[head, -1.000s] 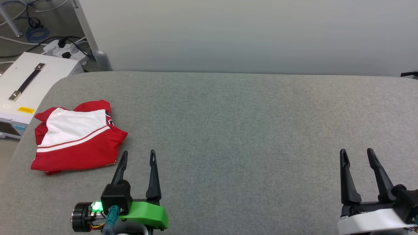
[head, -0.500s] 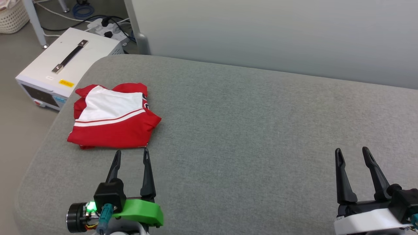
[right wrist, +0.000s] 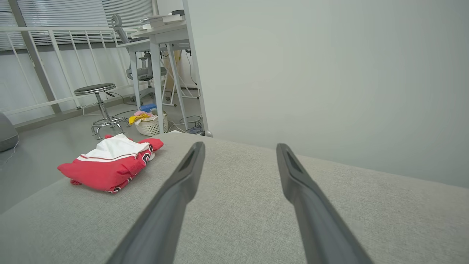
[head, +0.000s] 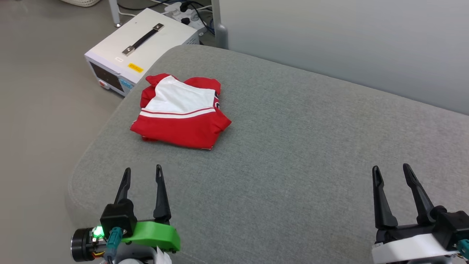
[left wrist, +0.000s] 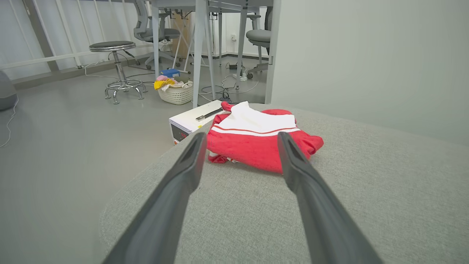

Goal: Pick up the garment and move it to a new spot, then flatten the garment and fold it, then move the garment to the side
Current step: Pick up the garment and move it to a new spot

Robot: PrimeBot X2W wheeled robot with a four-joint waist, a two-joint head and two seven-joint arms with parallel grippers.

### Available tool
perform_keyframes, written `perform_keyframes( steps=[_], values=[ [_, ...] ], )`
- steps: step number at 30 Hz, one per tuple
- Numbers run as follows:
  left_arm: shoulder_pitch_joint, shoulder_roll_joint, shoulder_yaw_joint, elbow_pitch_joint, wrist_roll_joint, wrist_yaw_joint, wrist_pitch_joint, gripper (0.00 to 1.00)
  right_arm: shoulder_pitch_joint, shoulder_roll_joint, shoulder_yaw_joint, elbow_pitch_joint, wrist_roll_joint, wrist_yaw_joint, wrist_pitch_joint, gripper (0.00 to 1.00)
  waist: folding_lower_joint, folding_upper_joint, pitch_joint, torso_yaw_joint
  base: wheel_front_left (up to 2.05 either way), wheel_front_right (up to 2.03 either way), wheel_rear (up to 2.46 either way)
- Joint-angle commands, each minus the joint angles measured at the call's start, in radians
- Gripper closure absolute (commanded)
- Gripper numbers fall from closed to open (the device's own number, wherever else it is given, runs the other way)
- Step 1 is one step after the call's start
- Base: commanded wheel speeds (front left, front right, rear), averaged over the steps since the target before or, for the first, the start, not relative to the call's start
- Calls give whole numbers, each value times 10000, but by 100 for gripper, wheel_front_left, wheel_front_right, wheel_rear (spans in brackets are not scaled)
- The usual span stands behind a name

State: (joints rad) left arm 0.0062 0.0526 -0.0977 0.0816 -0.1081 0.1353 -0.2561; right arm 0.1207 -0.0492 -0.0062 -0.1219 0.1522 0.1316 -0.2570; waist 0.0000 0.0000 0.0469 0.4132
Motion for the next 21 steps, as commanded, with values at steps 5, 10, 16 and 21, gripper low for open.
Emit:
perform_keyframes(
  steps=[5, 10, 16, 21],
  values=[
    [-55, -24, 149, -9, -201, 37, -57, 0, -117, -10, 77, -24, -65, -9, -47, 0, 0, 0, 74, 860, 0, 0, 0],
    [-11, -24, 234, 31, -221, 28, -57, 0, -114, -10, 67, -28, -69, -9, -47, 0, 0, 0, 81, 1031, 0, 0, 0],
    [-123, -24, 300, 190, -285, -4, -57, 0, -169, -10, 142, 24, -96, -9, -47, 0, 0, 0, 119, 992, 0, 0, 0],
    [-850, -22, 634, 371, -333, -506, -57, 0, -285, -10, 277, -53, -192, -9, -47, 0, 0, 0, 319, 671, 0, 0, 0]
  ],
)
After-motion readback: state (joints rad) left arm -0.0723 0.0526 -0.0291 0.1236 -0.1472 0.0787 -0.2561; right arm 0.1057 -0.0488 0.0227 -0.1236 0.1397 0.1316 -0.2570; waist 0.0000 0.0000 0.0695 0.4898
